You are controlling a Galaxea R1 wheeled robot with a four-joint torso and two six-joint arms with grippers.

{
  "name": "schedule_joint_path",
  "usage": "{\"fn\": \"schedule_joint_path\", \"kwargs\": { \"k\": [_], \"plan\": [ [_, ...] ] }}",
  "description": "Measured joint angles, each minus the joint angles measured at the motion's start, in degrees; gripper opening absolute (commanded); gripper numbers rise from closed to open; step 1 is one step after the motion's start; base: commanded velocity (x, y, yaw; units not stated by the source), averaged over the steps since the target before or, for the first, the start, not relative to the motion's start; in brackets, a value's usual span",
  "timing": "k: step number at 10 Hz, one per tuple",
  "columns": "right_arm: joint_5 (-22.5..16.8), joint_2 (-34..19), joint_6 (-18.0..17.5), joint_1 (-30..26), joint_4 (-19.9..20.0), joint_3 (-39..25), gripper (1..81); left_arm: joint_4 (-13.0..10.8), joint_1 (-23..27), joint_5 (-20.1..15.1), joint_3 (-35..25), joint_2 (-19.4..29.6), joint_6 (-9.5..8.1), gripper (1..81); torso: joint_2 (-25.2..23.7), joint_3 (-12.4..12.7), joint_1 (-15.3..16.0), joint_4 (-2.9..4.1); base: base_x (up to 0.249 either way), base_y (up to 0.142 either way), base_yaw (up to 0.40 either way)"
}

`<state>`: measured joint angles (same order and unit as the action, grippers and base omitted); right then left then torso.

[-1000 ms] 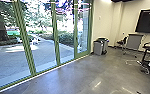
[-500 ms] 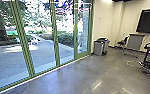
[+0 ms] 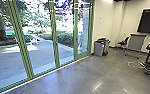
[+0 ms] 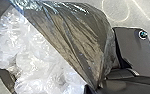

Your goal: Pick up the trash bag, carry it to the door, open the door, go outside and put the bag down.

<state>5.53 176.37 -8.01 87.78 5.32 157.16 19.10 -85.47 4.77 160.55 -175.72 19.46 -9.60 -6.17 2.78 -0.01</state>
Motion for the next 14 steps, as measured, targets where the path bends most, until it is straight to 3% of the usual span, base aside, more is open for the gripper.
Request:
{"fn": "schedule_joint_path", "kwargs": {
  "k": [14],
  "plan": [
    [0.02, 0.00, 0.00, 0.00, 0.00, 0.11, 81.1, 0.00, 0.02, 0.02, 0.10, -0.15, 0.00, 1.0, 0.00, 0.00, 0.02, 0.00, 0.141, -0.061, 0.000]
  ]
}}
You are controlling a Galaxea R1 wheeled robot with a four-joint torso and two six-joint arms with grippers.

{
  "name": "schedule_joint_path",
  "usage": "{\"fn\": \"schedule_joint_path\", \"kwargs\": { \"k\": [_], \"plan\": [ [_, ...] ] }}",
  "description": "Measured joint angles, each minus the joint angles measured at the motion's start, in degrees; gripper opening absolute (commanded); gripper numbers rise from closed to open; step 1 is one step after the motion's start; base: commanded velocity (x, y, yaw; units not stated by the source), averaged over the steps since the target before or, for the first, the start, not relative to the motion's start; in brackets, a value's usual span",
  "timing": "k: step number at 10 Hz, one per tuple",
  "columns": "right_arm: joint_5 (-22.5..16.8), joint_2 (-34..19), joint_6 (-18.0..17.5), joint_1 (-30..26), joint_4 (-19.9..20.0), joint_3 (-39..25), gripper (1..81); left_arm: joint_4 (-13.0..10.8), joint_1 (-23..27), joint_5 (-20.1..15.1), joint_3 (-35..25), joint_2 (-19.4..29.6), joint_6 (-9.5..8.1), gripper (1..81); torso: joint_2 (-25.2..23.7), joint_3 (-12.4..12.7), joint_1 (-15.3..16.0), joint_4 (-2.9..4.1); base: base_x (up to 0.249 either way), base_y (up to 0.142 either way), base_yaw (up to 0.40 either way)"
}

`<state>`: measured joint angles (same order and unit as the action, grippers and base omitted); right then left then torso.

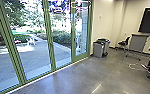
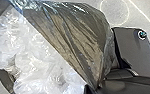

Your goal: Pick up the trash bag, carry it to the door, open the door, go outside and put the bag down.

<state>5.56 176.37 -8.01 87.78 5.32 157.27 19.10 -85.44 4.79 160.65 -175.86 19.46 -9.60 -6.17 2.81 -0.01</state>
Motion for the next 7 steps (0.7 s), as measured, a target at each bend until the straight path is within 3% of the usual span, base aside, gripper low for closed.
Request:
{"fn": "schedule_joint_path", "kwargs": {
  "k": [7],
  "plan": [
    [0.00, 0.11, 0.00, -0.02, 0.00, 0.04, 81.1, 0.00, 0.02, 0.02, -0.06, -0.13, 0.00, 1.0, 0.02, 0.00, 0.02, 0.00, 0.141, -0.009, 0.000]
  ]
}}
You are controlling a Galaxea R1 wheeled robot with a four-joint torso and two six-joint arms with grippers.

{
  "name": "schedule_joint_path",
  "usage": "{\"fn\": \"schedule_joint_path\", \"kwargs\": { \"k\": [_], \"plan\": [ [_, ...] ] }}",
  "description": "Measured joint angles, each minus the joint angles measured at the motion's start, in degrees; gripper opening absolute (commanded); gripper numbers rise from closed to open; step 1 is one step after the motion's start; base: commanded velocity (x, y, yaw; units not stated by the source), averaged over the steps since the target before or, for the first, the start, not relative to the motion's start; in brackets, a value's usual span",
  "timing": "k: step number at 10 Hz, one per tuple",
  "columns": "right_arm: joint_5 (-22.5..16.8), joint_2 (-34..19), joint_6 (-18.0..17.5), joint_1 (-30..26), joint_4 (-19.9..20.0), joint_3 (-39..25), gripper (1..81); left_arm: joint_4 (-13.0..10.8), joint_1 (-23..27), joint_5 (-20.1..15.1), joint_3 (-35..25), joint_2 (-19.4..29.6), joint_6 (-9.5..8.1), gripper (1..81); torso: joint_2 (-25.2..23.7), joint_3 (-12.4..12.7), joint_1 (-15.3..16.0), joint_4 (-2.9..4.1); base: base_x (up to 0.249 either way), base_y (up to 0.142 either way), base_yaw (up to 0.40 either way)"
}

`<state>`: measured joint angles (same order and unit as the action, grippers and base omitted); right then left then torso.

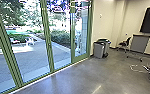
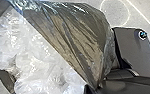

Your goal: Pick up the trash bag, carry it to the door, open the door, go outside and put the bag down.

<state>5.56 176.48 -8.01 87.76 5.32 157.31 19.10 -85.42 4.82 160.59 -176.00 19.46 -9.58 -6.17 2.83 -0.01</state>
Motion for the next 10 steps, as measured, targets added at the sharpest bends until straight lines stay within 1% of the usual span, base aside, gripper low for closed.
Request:
{"fn": "schedule_joint_path", "kwargs": {
  "k": [7, 10],
  "plan": [
    [0.00, 0.00, 0.00, 0.02, 0.00, 0.00, 81.1, 0.00, -0.02, -0.02, 0.00, -0.02, 0.24, 1.0, 0.00, 0.00, 0.00, 0.00, 0.139, 0.000, 0.000],
    [0.02, -0.02, 0.00, 0.17, -0.02, 0.00, 81.1, 0.00, -0.18, 0.30, 0.00, -0.02, 1.32, 1.0, 0.00, 0.00, 0.02, 0.00, 0.100, 0.000, 0.000]
  ]
}}
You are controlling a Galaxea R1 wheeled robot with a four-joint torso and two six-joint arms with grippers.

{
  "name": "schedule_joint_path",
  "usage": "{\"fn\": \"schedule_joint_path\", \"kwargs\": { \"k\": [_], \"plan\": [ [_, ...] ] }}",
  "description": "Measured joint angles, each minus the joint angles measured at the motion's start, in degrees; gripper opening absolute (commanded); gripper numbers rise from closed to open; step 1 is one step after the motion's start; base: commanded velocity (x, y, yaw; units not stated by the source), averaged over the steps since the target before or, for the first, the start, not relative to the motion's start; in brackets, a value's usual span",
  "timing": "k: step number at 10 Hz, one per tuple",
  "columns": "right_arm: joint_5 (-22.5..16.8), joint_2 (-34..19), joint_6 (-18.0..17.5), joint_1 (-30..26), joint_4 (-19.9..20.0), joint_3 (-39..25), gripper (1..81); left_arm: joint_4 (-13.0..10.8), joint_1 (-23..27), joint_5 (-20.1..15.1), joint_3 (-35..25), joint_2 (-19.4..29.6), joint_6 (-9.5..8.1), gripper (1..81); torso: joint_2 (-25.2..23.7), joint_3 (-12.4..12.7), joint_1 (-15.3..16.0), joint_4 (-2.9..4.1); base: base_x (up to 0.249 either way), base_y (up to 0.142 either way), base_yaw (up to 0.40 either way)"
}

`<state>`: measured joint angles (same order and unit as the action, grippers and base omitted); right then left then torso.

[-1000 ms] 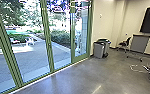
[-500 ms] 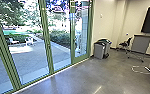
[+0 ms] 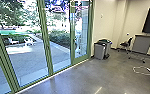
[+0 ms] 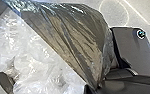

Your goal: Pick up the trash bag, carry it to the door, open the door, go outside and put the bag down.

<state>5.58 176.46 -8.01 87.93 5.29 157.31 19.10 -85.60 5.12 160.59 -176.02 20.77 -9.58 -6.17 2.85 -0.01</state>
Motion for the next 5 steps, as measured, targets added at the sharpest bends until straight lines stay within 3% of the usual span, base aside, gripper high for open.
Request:
{"fn": "schedule_joint_path", "kwargs": {
  "k": [5],
  "plan": [
    [-0.22, -0.13, 0.49, 0.21, 0.00, 0.05, 81.1, -1.05, -0.76, 1.63, -0.04, -0.50, 0.06, 1.0, 0.00, 0.00, -0.04, 0.00, 0.100, 0.000, 0.000]
  ]
}}
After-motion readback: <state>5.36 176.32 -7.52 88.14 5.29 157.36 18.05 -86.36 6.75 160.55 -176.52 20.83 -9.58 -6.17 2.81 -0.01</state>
